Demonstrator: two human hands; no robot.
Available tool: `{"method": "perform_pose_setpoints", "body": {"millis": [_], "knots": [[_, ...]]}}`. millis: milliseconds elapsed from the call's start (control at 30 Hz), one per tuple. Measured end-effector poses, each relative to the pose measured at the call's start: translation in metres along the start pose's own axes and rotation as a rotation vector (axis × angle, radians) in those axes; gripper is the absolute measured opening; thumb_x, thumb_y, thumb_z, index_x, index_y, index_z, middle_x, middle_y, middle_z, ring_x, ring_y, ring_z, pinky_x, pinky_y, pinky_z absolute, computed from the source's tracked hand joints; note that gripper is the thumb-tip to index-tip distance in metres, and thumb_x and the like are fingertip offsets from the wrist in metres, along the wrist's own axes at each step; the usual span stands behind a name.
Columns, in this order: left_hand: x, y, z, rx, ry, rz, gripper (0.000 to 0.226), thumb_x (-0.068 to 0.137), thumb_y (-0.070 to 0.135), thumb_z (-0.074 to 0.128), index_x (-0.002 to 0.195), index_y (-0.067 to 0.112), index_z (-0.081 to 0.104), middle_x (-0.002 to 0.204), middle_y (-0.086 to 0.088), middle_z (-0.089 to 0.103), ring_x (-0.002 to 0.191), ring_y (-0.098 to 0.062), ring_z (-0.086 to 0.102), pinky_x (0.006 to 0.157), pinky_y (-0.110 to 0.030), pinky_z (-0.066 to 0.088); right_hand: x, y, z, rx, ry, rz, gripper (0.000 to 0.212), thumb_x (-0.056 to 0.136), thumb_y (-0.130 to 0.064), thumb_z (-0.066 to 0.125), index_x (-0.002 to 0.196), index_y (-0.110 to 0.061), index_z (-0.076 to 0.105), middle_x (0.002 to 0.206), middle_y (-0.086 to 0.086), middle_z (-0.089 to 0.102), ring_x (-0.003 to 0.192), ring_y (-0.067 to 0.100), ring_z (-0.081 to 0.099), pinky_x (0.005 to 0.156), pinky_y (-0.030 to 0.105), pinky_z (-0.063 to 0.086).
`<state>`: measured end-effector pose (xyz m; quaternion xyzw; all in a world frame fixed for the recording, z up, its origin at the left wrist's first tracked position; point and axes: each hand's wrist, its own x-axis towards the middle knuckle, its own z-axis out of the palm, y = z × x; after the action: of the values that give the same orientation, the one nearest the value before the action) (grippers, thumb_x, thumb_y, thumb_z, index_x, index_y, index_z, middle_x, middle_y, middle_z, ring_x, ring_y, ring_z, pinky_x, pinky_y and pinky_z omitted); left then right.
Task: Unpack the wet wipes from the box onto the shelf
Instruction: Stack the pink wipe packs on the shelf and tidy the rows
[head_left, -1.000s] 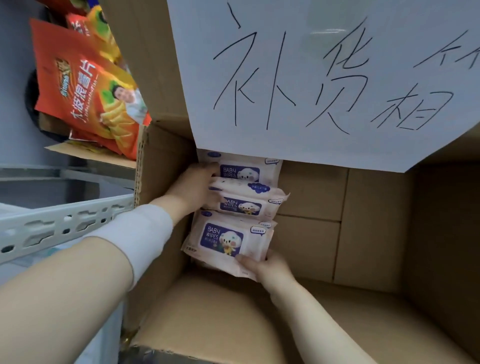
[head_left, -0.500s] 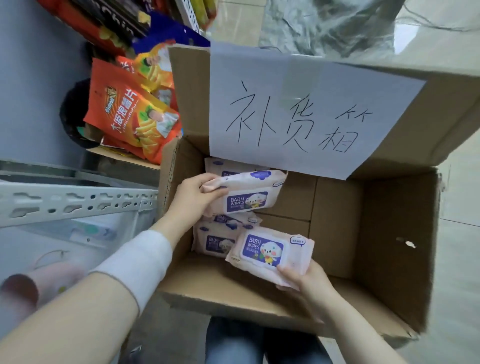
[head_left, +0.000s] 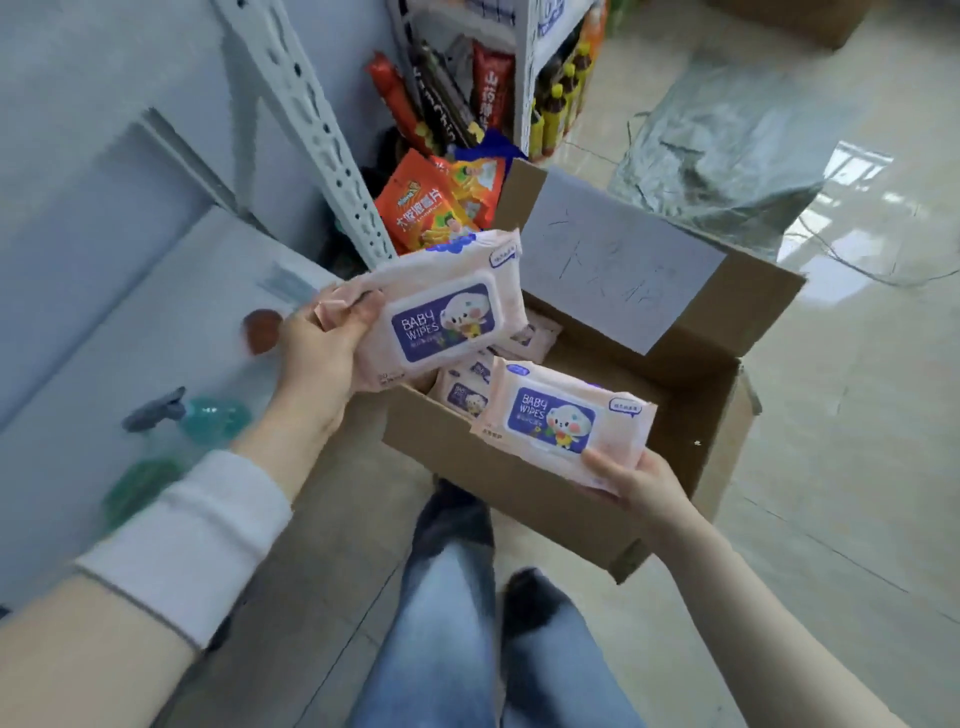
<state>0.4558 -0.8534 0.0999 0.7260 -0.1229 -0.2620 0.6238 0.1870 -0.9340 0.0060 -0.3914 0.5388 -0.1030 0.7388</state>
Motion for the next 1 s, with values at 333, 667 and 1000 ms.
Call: {"method": "perform_pose_setpoints", "body": {"millis": [333, 667, 1000], "knots": [[-0.138, 0.13, -0.19, -0.117, 0.289, 0.279, 0.018, 0.087, 0.008, 0.061, 0.08, 0.024, 0.06, 0.063, 0.021, 0.068, 0.061, 0.008, 0.06, 0.061, -0.013, 0.051, -0.139, -0.056, 0.104, -0.09, -0.364, -0.18, 0.041, 0.065, -0.022, 0.069, 0.105, -0.018, 0.061, 0.099, 0.002, 0.072, 0.091, 0.022, 0.07, 0.076, 0.035, 0.058], [-0.286, 0.143, -0.446, -0.188, 0.772, 0.355, 0.01, 0.088, 0.02, 0.061, 0.08, 0.027, 0.06, 0.057, 0.019, 0.066, 0.049, 0.004, 0.059, 0.034, -0.011, 0.037, -0.276, -0.019, 0.316, -0.168, -0.81, -0.295, 0.066, 0.048, -0.037, 0.086, 0.104, -0.016, 0.06, 0.094, -0.001, 0.075, 0.087, 0.017, 0.071, 0.066, 0.029, 0.059], [-0.381, 0.088, -0.664, -0.277, 1.132, 0.289, 0.009, 0.088, 0.023, 0.062, 0.08, 0.025, 0.062, 0.059, 0.02, 0.067, 0.053, 0.003, 0.061, 0.042, -0.016, 0.049, -0.345, 0.058, 0.525, -0.317, -1.044, -0.255, 0.088, 0.035, -0.04, 0.092, 0.108, -0.006, 0.058, 0.102, 0.006, 0.073, 0.094, 0.022, 0.07, 0.068, 0.031, 0.058]]}}
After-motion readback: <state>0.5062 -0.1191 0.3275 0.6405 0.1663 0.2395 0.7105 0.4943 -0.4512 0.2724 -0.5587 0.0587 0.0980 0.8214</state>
